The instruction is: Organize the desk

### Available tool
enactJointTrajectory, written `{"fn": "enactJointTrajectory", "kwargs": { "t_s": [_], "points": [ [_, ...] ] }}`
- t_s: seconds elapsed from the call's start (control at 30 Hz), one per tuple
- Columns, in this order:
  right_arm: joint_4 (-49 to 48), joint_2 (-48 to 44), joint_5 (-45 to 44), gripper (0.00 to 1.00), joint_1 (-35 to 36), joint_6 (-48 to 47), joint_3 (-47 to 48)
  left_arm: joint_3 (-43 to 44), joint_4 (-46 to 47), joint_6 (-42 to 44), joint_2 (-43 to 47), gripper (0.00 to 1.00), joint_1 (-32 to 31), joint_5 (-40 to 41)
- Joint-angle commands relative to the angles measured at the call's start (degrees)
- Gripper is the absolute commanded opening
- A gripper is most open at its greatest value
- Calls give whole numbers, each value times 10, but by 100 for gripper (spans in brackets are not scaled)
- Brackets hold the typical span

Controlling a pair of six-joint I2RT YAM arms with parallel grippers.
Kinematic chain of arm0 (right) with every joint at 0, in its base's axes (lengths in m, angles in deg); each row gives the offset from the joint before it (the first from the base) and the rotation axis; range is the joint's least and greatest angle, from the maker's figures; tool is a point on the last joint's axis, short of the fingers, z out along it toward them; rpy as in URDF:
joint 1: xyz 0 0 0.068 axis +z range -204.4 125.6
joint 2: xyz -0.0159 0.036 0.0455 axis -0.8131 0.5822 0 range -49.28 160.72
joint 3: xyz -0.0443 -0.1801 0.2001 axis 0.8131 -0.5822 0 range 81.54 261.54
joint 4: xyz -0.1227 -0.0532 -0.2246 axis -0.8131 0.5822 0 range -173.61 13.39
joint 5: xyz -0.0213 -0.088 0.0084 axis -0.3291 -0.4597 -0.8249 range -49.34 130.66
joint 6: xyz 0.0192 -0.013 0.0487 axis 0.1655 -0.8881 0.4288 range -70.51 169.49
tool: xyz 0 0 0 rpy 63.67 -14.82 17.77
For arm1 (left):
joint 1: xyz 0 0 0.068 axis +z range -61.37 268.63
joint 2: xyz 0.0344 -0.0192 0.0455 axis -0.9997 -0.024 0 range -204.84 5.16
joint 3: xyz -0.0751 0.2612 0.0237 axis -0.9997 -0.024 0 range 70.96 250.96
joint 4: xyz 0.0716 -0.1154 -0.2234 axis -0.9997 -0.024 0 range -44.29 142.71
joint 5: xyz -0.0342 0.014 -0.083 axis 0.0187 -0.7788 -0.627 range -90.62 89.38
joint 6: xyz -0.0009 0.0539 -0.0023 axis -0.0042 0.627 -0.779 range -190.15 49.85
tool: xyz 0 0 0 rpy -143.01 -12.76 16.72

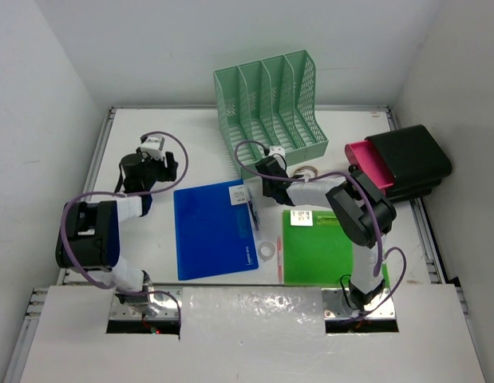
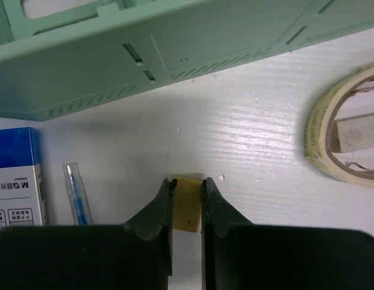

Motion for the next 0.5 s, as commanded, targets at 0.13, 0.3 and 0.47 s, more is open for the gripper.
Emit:
{"fn": "enactJointTrajectory", "kwargs": {
  "t_s": [0.13,0.3,0.47],
  "points": [
    [-17,-49,33,0,0,-118,-6,-2,38,10,35,59,3,-9],
    [31,-155,88,0,-9,-239,10,7,23,9,31,59,2,-17],
    [123,-256,125,0,-100,-296,42,9,25,10,34,59,3,-25]
  ]
}}
